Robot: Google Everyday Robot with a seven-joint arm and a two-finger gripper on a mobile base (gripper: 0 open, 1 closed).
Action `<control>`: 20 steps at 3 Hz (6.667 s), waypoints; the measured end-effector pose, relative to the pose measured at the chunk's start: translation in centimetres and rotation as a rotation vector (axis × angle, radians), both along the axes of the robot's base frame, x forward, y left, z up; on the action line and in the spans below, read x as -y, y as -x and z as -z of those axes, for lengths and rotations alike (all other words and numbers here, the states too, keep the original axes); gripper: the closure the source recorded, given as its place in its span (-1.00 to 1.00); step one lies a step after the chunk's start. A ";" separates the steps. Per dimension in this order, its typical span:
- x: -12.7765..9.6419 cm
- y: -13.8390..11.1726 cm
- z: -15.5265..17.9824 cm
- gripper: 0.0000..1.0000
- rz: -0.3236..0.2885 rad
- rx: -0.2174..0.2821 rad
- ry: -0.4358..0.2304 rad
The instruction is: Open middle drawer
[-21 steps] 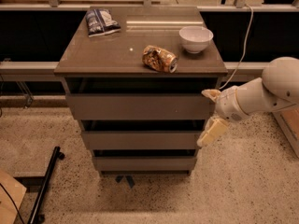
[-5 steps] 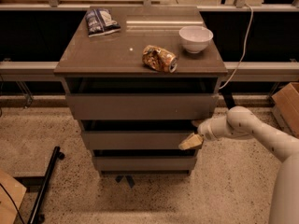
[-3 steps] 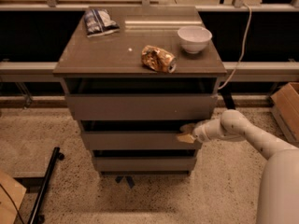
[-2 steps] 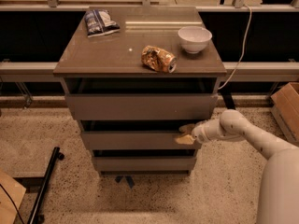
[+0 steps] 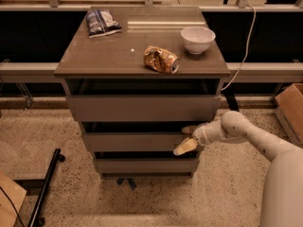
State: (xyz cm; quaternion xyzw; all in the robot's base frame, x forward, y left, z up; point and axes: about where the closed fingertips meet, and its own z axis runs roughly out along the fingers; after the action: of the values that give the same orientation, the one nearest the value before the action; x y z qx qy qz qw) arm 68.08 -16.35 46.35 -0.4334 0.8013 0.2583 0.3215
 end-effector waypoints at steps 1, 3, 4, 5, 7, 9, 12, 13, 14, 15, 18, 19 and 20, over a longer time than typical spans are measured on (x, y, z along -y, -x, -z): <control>0.0 0.0 -0.1 -1.00 0.000 0.000 0.000; -1.0 -0.1 1.2 -1.00 -0.020 -0.020 -0.007; -1.2 0.0 3.2 -0.62 -0.016 -0.070 -0.009; -1.2 0.0 2.7 0.00 -0.016 -0.070 -0.009; -1.2 0.0 1.9 0.93 -0.016 -0.070 -0.009; -1.2 0.0 1.8 1.00 -0.016 -0.070 -0.009; -1.0 2.1 1.0 0.61 0.029 -0.077 0.003; -1.3 2.2 1.2 0.15 0.026 -0.080 0.002; -1.3 2.4 1.3 -0.29 0.026 -0.087 0.004; -0.9 4.9 1.8 -0.78 0.057 -0.137 0.022; 0.4 10.0 1.7 -0.63 0.143 -0.220 0.038; 0.7 12.3 1.7 -0.15 0.159 -0.254 0.041; 0.7 12.2 1.7 0.32 0.159 -0.254 0.041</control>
Offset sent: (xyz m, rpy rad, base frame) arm 0.0007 0.0080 -0.0027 0.0095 -0.0033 0.0190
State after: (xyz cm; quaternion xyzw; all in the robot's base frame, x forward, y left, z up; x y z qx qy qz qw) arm 55.84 -17.03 44.67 -0.3389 0.8725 0.2684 0.2279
